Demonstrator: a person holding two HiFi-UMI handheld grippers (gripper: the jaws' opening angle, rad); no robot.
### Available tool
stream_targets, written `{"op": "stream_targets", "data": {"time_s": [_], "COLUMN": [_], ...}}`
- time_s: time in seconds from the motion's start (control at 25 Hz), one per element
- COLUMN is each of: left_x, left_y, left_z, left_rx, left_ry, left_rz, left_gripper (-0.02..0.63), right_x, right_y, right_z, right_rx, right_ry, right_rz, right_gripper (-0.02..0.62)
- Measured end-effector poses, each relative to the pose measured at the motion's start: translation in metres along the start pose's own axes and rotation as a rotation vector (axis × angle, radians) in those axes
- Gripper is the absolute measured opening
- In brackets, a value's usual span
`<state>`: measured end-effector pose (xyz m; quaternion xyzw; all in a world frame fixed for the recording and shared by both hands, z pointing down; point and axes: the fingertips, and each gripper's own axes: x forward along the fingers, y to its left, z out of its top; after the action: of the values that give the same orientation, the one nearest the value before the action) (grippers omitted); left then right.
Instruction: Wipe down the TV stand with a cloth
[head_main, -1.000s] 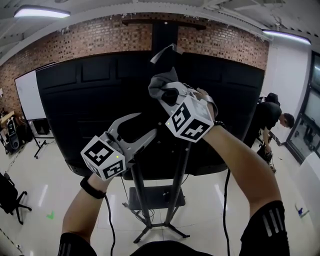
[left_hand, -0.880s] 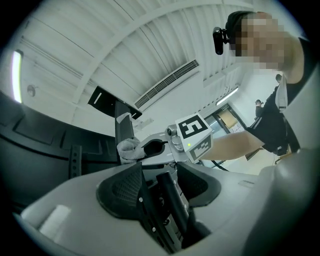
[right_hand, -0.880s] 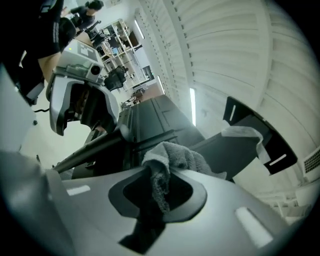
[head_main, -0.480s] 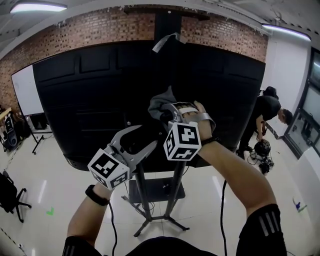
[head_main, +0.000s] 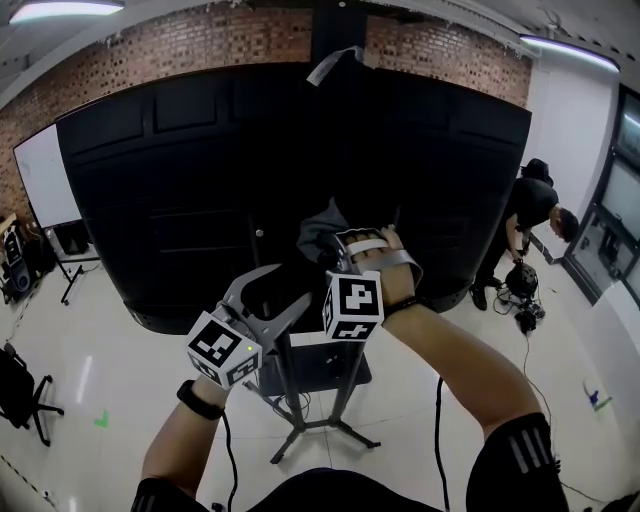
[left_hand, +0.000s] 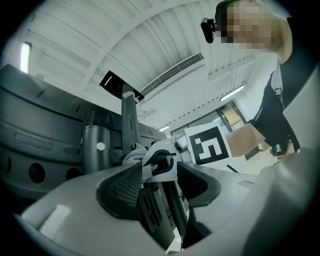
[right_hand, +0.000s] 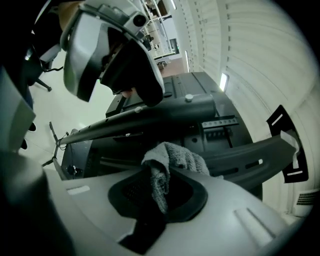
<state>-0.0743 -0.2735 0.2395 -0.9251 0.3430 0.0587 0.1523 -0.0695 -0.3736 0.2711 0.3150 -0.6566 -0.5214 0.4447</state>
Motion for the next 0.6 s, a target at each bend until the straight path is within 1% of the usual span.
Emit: {"op": "stream_targets", "data": {"time_s": [0.24, 0.4, 0.6], "left_x": [-0.008, -0.011, -0.014], "left_y": [-0.002, -0.007, -0.011], "left_z": [-0.031, -0.051, -0.070], "left_rx": [-0.023, -0.055, -0.084], "left_ry": [0.022, 0.046, 0.070], "left_rz": [-0.001, -0.002, 0.000], "left_gripper": [0.242, 0.242, 0.243], "right_x": [0.012, 0.025, 0.035], "right_y": [0.037, 0.073, 0.103], "right_z": [-0.007, -0.015, -0.016], "right_rx": [0.008, 0.005, 0.011], "right_ry": [0.028, 0.051, 0.060], "right_rz": [0.014, 0.062, 0.089], "right_gripper": [0.052, 0.052, 0.052]}}
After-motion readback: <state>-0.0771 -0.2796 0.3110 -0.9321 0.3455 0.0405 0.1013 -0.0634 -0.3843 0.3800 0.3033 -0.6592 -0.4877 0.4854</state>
